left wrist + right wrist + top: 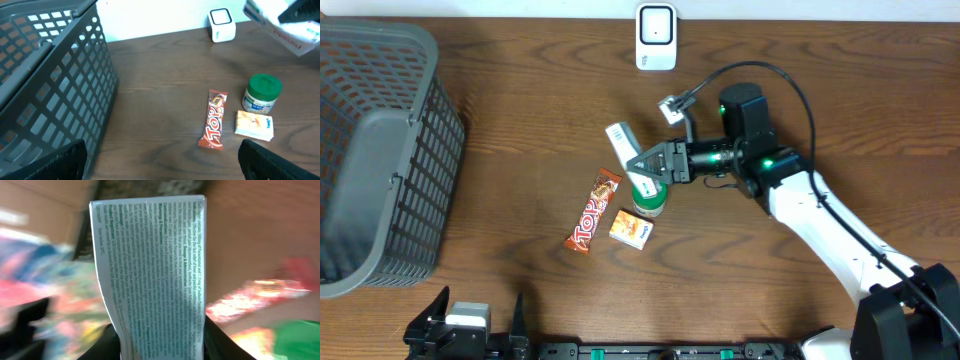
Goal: Scan the item barcode
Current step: 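Hold the Panadol box face-down over the white scanner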
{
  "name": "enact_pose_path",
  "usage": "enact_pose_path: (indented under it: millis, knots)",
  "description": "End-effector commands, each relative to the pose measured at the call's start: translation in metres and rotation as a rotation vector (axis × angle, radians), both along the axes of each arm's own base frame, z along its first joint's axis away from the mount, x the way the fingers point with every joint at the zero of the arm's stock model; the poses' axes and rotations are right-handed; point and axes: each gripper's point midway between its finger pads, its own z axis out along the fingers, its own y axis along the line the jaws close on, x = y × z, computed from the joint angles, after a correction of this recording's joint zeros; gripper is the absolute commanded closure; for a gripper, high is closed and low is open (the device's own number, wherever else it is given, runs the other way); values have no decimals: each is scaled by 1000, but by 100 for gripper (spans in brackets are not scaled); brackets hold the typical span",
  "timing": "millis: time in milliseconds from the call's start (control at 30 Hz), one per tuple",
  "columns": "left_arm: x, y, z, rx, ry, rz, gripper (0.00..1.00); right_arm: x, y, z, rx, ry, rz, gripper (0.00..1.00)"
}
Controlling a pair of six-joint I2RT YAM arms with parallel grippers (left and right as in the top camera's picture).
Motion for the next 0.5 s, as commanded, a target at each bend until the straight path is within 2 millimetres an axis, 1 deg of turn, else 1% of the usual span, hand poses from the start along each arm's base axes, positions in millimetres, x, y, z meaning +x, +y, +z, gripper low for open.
enact_pose_path:
  millis: [0, 67, 133, 233, 367, 467]
  knots:
    - [-1, 2, 2, 7, -9, 8, 4, 51, -41, -33, -312, -276, -206, 71]
    - [-1, 2, 2, 7, -9, 8, 3, 69, -67, -49, -488, -333, -313, 72]
    - [-1, 2, 2, 7, -9, 8, 4, 80, -81, -53, -588, -407, -348, 73]
    - [-1, 2, 2, 7, -9, 8, 3, 94, -93, -50, -677, -519, -378, 72]
    - [-1, 2, 2, 7, -9, 8, 4, 125, -114, -41, -805, -667, -484, 70]
    - [-1, 2, 2, 7, -9, 8, 4, 144, -123, -43, -890, -763, -507, 69]
